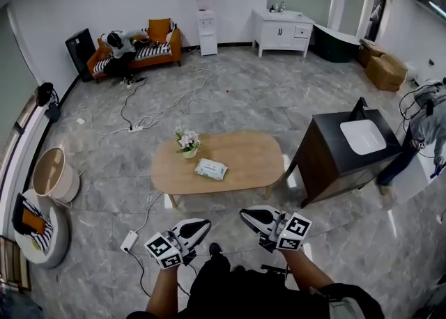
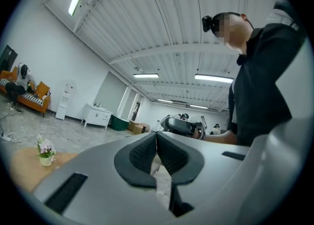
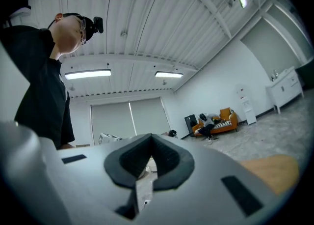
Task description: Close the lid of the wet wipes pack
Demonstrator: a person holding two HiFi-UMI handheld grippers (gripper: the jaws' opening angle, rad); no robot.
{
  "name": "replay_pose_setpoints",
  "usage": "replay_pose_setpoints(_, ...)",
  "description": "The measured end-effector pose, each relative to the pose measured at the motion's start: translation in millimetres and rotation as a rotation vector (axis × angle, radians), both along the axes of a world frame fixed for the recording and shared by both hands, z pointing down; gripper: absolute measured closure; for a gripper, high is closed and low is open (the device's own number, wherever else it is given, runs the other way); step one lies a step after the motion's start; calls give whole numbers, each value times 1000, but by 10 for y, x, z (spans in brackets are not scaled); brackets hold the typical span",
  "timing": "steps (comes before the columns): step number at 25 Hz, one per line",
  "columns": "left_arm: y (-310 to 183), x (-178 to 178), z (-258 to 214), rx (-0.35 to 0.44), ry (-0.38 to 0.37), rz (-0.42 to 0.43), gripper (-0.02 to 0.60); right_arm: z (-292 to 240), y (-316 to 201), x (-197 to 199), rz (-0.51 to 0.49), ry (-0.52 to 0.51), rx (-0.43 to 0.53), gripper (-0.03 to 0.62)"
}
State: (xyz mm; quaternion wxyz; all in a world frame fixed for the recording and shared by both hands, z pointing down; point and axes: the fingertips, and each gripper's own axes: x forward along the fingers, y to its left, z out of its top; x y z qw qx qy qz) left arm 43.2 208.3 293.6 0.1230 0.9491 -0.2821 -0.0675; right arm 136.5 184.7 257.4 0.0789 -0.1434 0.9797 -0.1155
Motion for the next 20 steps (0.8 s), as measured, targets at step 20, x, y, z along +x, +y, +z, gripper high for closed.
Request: replay_pose_setpoints(20,227,362,58,26,-44,-15,565,-184,343,340,-50,-3,136,585)
